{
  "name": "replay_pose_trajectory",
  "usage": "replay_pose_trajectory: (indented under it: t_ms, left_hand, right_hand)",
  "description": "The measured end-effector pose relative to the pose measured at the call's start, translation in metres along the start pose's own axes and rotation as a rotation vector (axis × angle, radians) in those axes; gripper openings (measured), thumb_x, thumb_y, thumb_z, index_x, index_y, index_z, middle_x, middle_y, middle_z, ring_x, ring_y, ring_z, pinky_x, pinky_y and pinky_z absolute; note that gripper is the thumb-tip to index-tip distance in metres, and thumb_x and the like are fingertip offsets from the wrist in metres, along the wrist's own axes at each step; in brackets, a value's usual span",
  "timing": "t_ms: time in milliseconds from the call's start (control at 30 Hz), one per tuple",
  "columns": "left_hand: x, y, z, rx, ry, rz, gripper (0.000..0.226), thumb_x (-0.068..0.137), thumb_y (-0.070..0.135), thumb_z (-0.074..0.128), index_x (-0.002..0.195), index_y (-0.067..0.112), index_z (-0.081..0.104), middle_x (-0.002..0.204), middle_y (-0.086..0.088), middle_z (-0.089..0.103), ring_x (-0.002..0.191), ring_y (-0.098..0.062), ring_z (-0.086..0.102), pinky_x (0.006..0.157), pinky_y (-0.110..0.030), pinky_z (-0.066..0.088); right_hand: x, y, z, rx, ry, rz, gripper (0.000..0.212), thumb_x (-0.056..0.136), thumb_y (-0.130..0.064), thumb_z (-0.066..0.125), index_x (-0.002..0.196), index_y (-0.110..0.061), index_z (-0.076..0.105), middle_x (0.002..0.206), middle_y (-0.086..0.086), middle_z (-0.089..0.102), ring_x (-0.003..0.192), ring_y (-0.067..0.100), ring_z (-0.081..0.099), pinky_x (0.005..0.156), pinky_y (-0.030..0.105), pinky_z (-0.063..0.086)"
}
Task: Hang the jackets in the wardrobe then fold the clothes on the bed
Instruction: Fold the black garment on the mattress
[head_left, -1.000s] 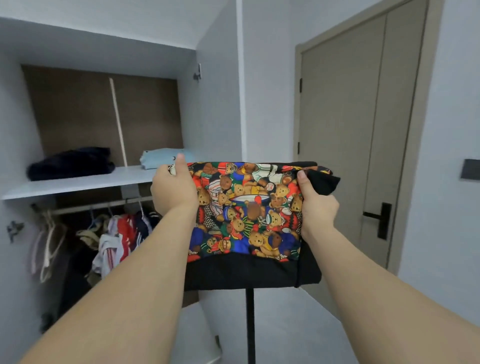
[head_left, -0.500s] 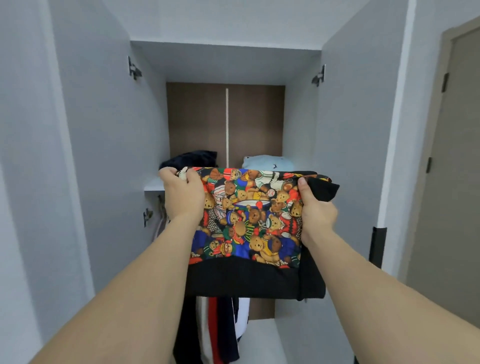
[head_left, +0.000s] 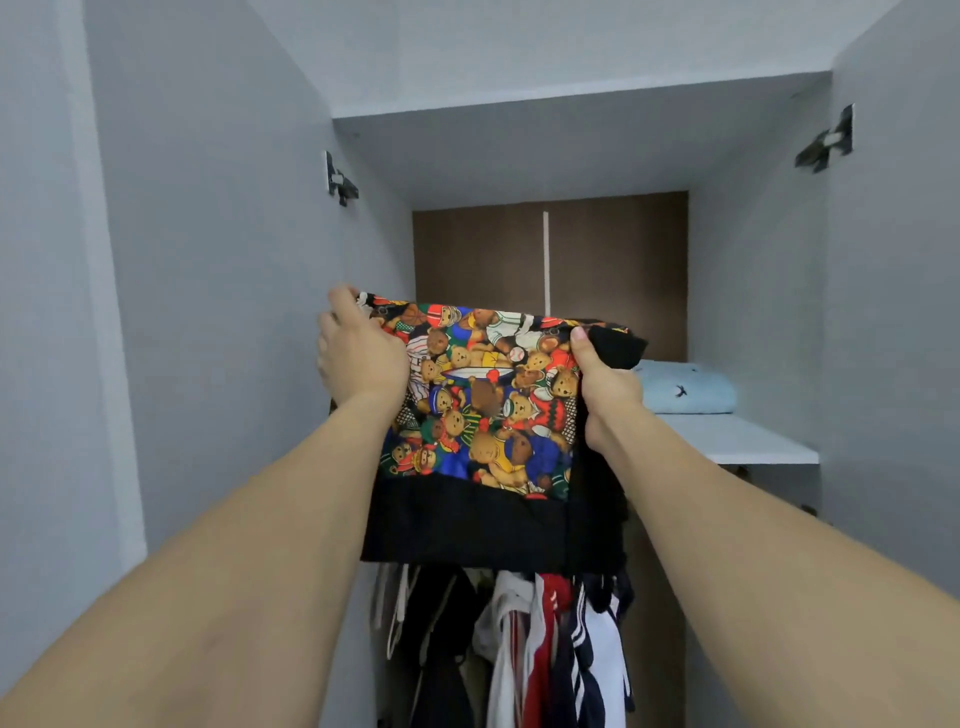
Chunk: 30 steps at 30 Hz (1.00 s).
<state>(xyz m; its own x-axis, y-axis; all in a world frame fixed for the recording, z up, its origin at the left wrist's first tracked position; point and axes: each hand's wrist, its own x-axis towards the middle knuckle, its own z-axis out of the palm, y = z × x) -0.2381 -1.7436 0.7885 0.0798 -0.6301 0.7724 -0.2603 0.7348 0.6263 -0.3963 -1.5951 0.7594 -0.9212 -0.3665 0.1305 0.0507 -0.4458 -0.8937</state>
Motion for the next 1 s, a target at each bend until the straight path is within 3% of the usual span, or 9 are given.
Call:
replay_pose_trajectory:
  t_ms: [333, 567, 667, 733, 833, 900, 1000]
  left_hand:
    - [0.103, -0.016, 0.127, 0.095, 0.095, 0.105, 0.040, 0.093, 0.006, 0.042, 0.131, 0.019, 0.041, 0.124, -0.017, 0.051, 0.112, -0.037, 0.051, 0.093, -0.044, 0.038]
    - [0.138, -0.060, 0.228, 0.260, -0.080, 0.038, 0.041, 0.089, 0.004, 0.046, 0.127, 0.021, 0.043, 0.119, -0.019, 0.051, 0.109, -0.039, 0.052, 0.091, -0.046, 0.042]
    - [0.130, -0.101, 0.261, 0.513, -0.314, -0.121, 0.036, 0.093, 0.018, 0.051, 0.128, 0.020, 0.044, 0.127, -0.020, 0.050, 0.117, -0.040, 0.050, 0.095, -0.045, 0.040]
    - [0.119, -0.127, 0.273, 0.809, -0.626, -0.236, 0.047, 0.091, 0.033, 0.058, 0.134, 0.019, 0.048, 0.139, -0.017, 0.045, 0.126, -0.035, 0.047, 0.101, -0.041, 0.039]
    - [0.090, -0.147, 0.269, 0.896, -1.120, -0.247, 0.051, 0.096, 0.044, 0.051, 0.137, 0.015, 0.051, 0.145, -0.010, 0.047, 0.126, -0.026, 0.050, 0.104, -0.034, 0.039]
    - [0.074, -0.148, 0.258, 0.745, -1.146, -0.256, 0.061, 0.097, 0.057, 0.041, 0.143, 0.018, 0.046, 0.151, -0.006, 0.041, 0.134, -0.025, 0.043, 0.111, -0.035, 0.031]
    - [0.046, -0.135, 0.227, 0.570, -1.051, -0.176, 0.078, 0.089, 0.077, 0.025, 0.147, 0.028, 0.042, 0.156, -0.001, 0.035, 0.141, -0.022, 0.035, 0.112, -0.034, 0.024]
  right_hand:
    - [0.148, -0.008, 0.075, 0.030, -0.068, 0.031, 0.054, 0.067, -0.051, 0.083, 0.093, -0.013, 0.055, 0.085, 0.007, 0.072, 0.071, 0.027, 0.072, 0.069, 0.047, 0.060]
    - [0.258, 0.040, 0.100, -0.170, -0.099, 0.110, 0.061, 0.081, -0.060, 0.066, 0.112, -0.008, 0.055, 0.098, 0.008, 0.069, 0.085, 0.025, 0.068, 0.079, 0.038, 0.057]
    - [0.284, 0.077, 0.098, -0.500, -0.056, 0.032, 0.065, 0.091, -0.051, 0.055, 0.131, -0.003, 0.039, 0.123, 0.015, 0.057, 0.109, 0.032, 0.057, 0.088, 0.036, 0.046]
    - [0.296, 0.113, 0.084, -0.957, -0.079, -0.113, 0.059, 0.093, -0.039, 0.051, 0.137, -0.004, 0.033, 0.128, 0.018, 0.054, 0.113, 0.034, 0.054, 0.083, 0.037, 0.039]
    - [0.311, 0.148, 0.068, -1.460, -0.350, -0.097, 0.045, 0.093, -0.031, 0.046, 0.131, -0.008, 0.049, 0.130, 0.013, 0.056, 0.116, 0.030, 0.054, 0.082, 0.033, 0.041]
    - [0.320, 0.148, 0.072, -1.597, -0.517, -0.050, 0.043, 0.095, -0.028, 0.038, 0.130, -0.008, 0.054, 0.135, 0.013, 0.054, 0.118, 0.031, 0.054, 0.098, 0.036, 0.043]
    - [0.323, 0.139, 0.082, -1.650, -0.591, -0.053, 0.046, 0.099, -0.027, 0.034, 0.138, -0.006, 0.048, 0.142, 0.014, 0.048, 0.125, 0.031, 0.049, 0.109, 0.041, 0.036]
